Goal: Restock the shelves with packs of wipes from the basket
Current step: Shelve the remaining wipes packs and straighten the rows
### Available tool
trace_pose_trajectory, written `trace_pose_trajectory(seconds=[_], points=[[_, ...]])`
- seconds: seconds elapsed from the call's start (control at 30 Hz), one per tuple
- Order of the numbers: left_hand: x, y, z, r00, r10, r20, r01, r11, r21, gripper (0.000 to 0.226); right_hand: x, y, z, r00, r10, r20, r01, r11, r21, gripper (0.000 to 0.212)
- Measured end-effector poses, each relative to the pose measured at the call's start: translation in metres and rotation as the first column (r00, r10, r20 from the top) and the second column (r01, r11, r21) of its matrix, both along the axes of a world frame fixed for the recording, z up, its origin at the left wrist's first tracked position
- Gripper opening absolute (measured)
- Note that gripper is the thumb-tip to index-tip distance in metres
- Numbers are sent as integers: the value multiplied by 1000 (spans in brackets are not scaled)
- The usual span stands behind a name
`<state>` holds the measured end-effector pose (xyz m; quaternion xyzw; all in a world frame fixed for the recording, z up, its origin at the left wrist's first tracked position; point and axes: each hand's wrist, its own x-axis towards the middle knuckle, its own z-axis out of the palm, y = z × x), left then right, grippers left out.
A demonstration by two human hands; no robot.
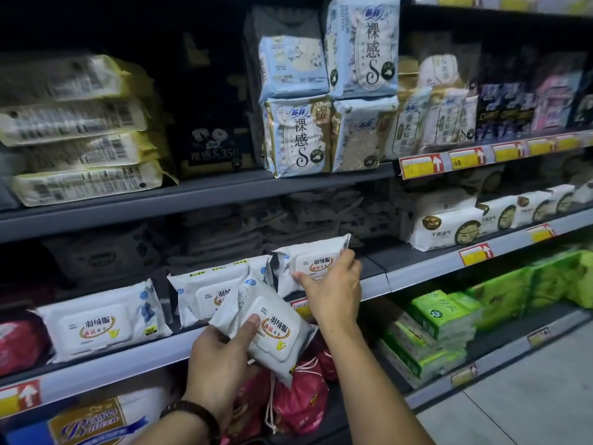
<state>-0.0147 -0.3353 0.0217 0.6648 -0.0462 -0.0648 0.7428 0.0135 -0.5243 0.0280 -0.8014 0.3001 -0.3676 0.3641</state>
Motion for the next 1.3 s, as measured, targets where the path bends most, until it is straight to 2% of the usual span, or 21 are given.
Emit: trace_pose_trajectory(seconds=[0.07,0.13,0.23,0.3,0.33,0.43,0.5,0.53,0.6,0.7,0.77,0.83,0.9,0.93,0.97,1.0,1.07,1.1,1.17,1.23,1.3], points=[[1,0,0,1000,7,1,-7,1000,7,15,-2,-10,4,997,58,-56,-57,998,11,86],[4,-2,0,1000,21,5,-21,1000,10,16,-7,-26,10,994,100,-50,-97,994,57,71],[8,-11,1,999,36,-3,-36,999,-15,18,-26,-47,25,998,55,-10,-54,991,121,51],[7,-21,8,999,45,-19,-46,997,-59,19,-43,-60,39,992,83,-90,-67,984,163,33],[6,-28,11,999,47,-14,-48,996,-69,18,-52,-64,49,978,160,-135,-129,968,213,33],[3,-52,24,998,45,32,-41,994,-103,15,-76,-57,79,848,498,-182,-377,808,452,46],[-1,-69,33,998,3,60,6,989,-149,20,-86,-45,91,771,603,-207,-455,748,483,44],[-3,-77,37,997,-19,74,30,986,-162,22,-90,-41,95,767,607,-206,-472,753,459,42],[-7,-90,47,991,-75,115,92,984,-151,29,-89,-43,96,822,547,-156,-459,800,387,43],[-3,-104,57,960,-226,166,243,965,-95,38,-84,-59,90,872,482,-91,-424,834,352,75],[3,-109,60,924,-319,212,329,944,-10,47,-82,-71,83,881,470,-58,-419,830,369,83],[11,-112,59,853,-416,317,383,909,162,50,-78,-82,74,909,417,27,-390,824,412,74],[23,-113,53,687,-555,469,331,813,478,45,-71,-92,62,945,304,120,-323,817,477,66],[33,-113,46,567,-630,531,196,729,656,45,-66,-97,55,962,227,150,-272,827,492,71],[43,-116,39,428,-691,583,-38,631,775,46,-62,-102,48,978,136,159,-198,851,486,81],[51,-119,32,273,-748,605,-276,541,794,46,-58,-107,43,989,51,142,-110,884,455,91],[66,-129,20,79,-871,484,-533,373,759,51,-52,-115,34,990,-77,119,30,935,353,100],[74,-134,15,39,-915,402,-602,299,740,54,-49,-118,29,985,-117,128,73,949,307,100],[92,-138,8,5,-945,328,-684,236,690,58,-41,-122,18,973,-169,157,127,961,246,102],[105,-141,2,-13,-949,315,-700,233,675,60,-35,-125,3,964,-194,181,157,967,203,104],[112,-140,-4,-30,-939,342,-680,270,682,56,-30,-126,-9,962,-206,180,182,973,143,106]])
